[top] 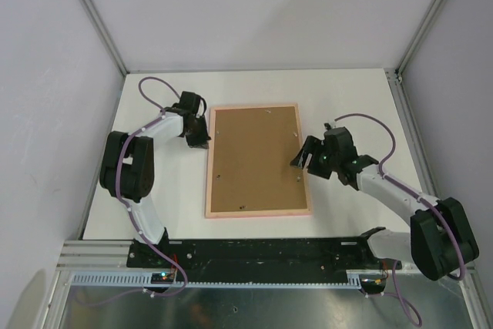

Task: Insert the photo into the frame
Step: Place the backboard on the frame body, then press the fastener onto the backboard.

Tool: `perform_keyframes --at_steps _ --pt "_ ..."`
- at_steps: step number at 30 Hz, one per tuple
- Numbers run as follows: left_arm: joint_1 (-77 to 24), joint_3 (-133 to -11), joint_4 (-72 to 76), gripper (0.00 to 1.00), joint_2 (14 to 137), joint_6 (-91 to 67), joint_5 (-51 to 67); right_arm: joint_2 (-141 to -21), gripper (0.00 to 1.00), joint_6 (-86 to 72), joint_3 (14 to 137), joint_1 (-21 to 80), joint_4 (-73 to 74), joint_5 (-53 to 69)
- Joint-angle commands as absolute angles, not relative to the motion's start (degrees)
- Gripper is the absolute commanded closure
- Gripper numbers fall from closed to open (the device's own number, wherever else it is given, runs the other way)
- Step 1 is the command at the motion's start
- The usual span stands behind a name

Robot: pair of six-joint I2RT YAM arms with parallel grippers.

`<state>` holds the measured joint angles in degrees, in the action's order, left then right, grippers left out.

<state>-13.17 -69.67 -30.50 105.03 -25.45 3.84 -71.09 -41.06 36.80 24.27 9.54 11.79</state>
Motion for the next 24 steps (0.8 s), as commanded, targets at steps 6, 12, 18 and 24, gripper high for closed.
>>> perform_keyframes --at_steps 6,12,18,24 --pt "-14.1 -69.5 -30.0 1.00 107.5 -25.3 4.5 -68.1 0.29 -34.4 42.4 25.3 21.1 -2.8" --pt "-14.1 -69.5 -30.0 1.00 107.4 -25.4 4.6 -72.4 0.46 -33.6 42.7 28.3 20.9 -6.6" --pt "-14.1 -69.5 -30.1 1.00 107.1 -25.1 4.5 -76.0 0.56 -32.9 43.6 28.4 19.2 -9.3" --pt "-14.1 -69.8 -30.1 1.00 107.5 -25.0 4.6 -78.7 0.61 -31.7 45.7 26.8 17.9 -10.5"
